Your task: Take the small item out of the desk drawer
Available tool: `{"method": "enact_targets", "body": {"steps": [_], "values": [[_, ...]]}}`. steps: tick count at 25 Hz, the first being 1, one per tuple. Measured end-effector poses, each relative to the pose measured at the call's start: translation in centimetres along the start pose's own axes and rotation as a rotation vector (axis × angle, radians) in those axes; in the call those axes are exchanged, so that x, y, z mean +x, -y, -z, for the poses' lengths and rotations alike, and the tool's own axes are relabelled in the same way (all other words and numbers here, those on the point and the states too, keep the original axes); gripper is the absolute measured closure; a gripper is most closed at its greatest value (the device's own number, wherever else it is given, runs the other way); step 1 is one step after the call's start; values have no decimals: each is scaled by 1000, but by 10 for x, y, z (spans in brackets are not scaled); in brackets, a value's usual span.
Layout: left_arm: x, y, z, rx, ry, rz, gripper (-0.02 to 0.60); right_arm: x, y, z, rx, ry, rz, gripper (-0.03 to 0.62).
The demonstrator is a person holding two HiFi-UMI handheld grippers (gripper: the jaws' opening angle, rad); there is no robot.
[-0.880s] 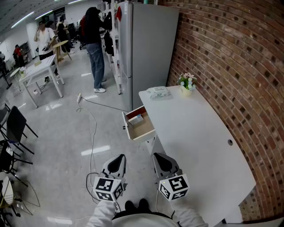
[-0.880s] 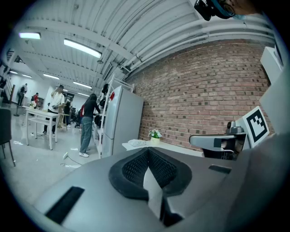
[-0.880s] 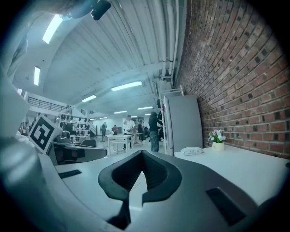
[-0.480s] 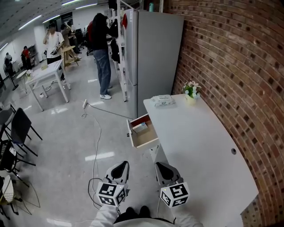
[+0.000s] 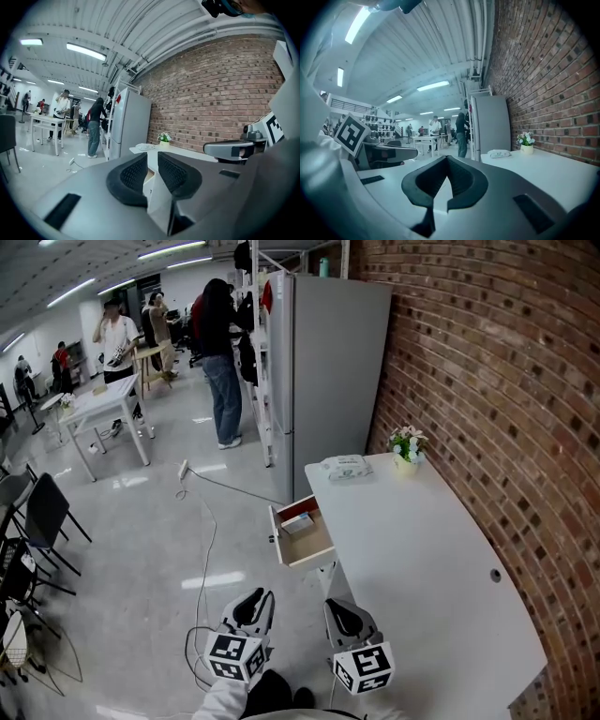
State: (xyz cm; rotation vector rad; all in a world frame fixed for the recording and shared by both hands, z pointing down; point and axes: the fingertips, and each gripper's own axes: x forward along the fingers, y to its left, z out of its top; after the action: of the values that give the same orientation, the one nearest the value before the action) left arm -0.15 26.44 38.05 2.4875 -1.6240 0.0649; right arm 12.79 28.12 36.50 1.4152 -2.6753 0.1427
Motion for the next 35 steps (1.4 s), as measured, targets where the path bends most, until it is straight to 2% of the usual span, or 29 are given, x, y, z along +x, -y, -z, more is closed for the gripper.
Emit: {"method": "enact_targets", "body": {"steps": [8, 17, 27, 35], "values": [[30, -25, 10, -17, -34, 2, 454, 34, 11, 8, 6, -39, 9, 568], [98, -88, 20, -46, -65, 13, 426, 123, 32, 10, 11, -81, 47, 568], [194, -169, 21, -46, -139, 101, 407, 245, 53, 8, 27, -135, 104, 568], [248, -204, 35, -43, -193, 177, 400, 303, 66, 6, 12, -171, 156, 568]]}}
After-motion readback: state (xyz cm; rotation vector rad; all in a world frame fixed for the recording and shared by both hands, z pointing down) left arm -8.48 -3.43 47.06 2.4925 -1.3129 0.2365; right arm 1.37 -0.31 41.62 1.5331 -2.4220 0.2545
